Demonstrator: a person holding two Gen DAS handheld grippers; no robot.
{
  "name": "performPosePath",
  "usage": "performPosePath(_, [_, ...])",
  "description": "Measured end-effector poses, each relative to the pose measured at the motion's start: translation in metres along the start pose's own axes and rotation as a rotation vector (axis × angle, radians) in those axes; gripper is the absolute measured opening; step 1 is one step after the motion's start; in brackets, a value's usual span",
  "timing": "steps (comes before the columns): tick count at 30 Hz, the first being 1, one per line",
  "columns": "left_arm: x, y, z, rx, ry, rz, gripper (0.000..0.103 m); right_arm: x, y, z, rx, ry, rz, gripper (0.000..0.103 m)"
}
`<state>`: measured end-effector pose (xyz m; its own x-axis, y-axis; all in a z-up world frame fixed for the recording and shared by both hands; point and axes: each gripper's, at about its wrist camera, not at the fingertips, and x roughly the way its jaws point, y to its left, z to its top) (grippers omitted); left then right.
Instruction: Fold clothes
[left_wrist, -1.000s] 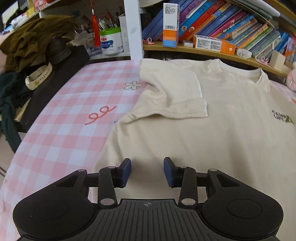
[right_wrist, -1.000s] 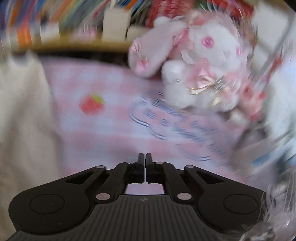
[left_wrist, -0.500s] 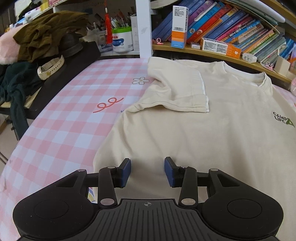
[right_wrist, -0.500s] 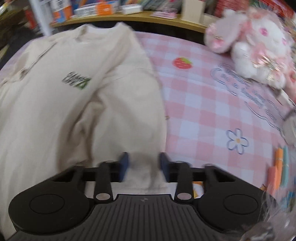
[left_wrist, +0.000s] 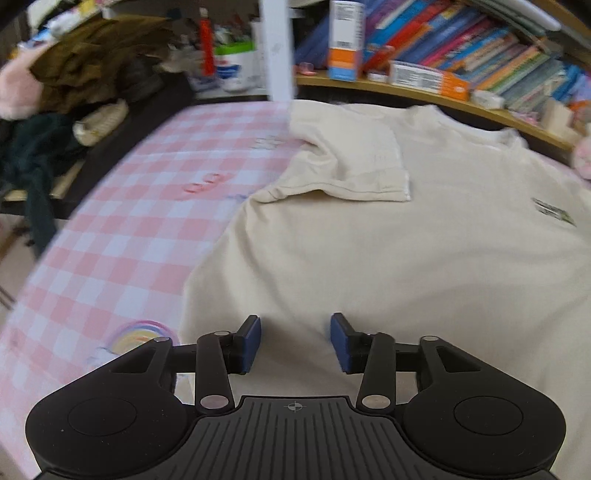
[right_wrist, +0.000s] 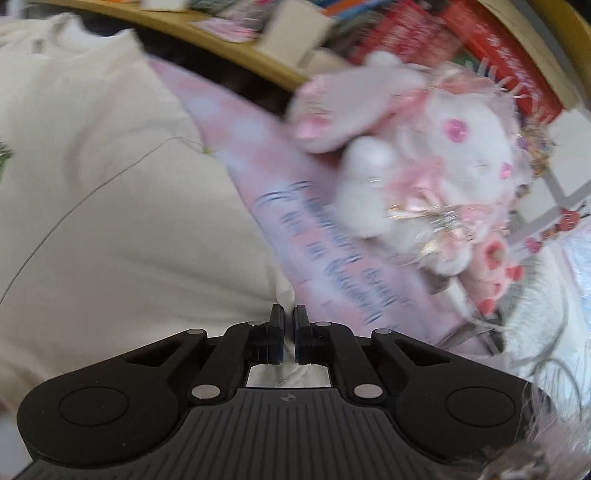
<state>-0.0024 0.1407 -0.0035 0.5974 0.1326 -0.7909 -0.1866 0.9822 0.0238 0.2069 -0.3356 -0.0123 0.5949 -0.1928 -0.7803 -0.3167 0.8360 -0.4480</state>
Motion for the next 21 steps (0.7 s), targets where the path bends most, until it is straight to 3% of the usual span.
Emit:
performPosePath(7, [-0.001,-0.016,0.0,0.045,0.001,-0.028,0.048,0.014,0.007,0.014,0.013,-0.021,-0.101,0.009])
performPosePath(9, [0.0,-0.011,0.003,0.049,-0.002,-0.03,0.048,0.007,0.005,0.015,0.044,-0.027,-0.094,0.022])
performPosePath(10, [0.0,-0.009,0.004,0.052,-0.004,-0.031,0.048,0.003,0.004,0.016,0.06,-0.031,-0.09,0.035])
performPosePath(15, [0.002,0.003,0.011,0.063,-0.012,-0.036,0.048,-0.059,0.027,0.008,0.173,-0.135,0.054,0.044])
performPosePath(17, [0.004,0.008,0.014,0.068,-0.014,-0.042,0.048,-0.082,0.048,0.002,0.183,-0.165,0.113,0.053])
performPosePath(21, [0.01,0.012,0.019,0.097,-0.024,-0.06,0.048,-0.127,0.102,-0.02,0.197,-0.189,0.215,0.058])
